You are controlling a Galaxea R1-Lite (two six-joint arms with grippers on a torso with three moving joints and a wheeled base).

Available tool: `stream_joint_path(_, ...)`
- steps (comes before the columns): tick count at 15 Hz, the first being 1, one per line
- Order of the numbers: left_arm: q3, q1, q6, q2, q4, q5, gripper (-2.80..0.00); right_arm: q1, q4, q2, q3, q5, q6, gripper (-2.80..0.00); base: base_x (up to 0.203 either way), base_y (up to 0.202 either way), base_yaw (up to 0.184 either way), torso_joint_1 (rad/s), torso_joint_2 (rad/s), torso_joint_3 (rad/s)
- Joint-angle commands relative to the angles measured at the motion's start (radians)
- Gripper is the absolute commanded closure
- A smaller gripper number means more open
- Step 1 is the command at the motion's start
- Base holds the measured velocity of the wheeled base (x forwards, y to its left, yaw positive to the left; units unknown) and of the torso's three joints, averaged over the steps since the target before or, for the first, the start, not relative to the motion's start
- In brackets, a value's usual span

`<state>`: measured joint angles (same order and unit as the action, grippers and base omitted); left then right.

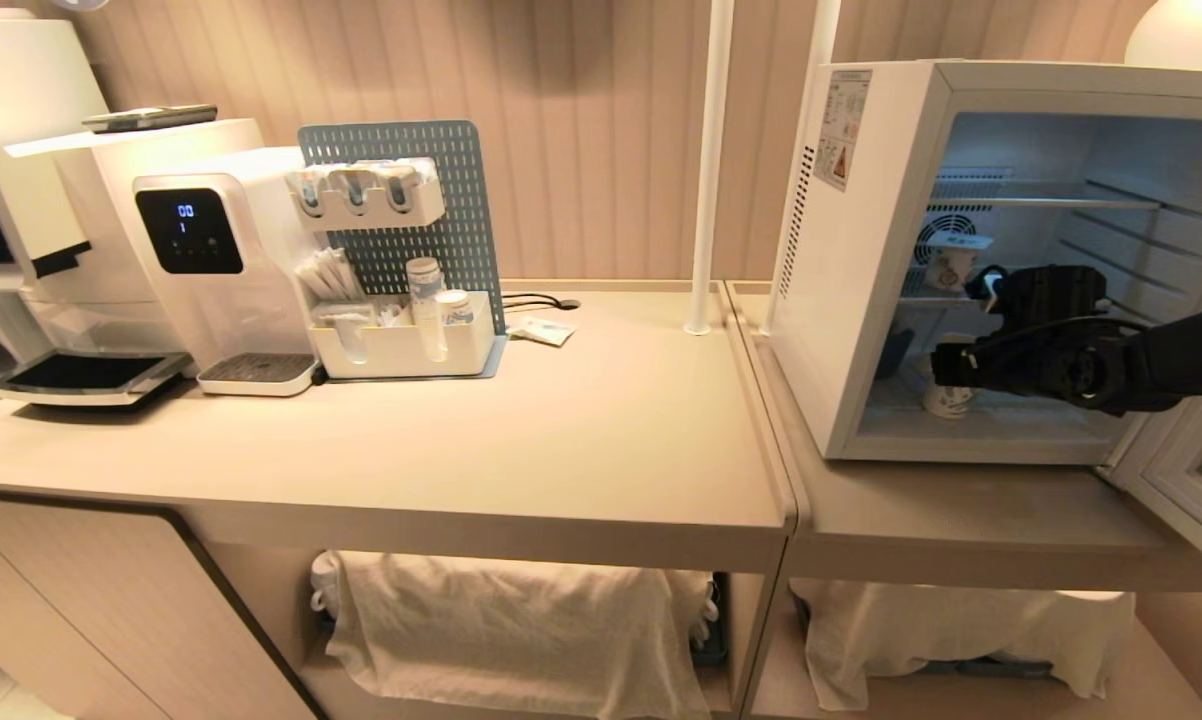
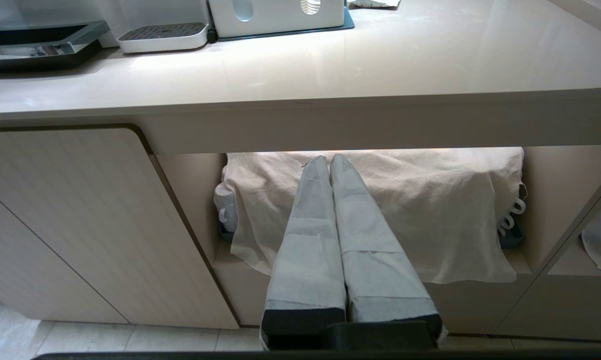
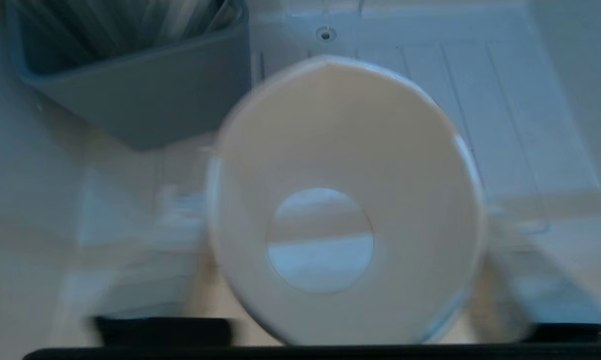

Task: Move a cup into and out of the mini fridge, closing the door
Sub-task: Take the paper cup out of the freezer

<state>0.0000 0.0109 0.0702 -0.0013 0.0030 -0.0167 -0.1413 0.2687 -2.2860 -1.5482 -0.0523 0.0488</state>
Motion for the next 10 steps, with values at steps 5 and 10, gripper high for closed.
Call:
stream_joint_path(5,0.0,0.0,0.0,0.001,0.0,0.0,0.0,0.002,0.001,0.024,0.016,-0.006,0.026,0.0,0.0,0.0,0.0,0.0,0.0,0.0)
stream_joint_path(10,0.0,0.001,0.0,0.001,0.0,0.0,0.0,0.002,-0.005,0.063,0.045,-0.005,0.028,0.0,0.0,0.0,0.0,0.0,0.0,0.0)
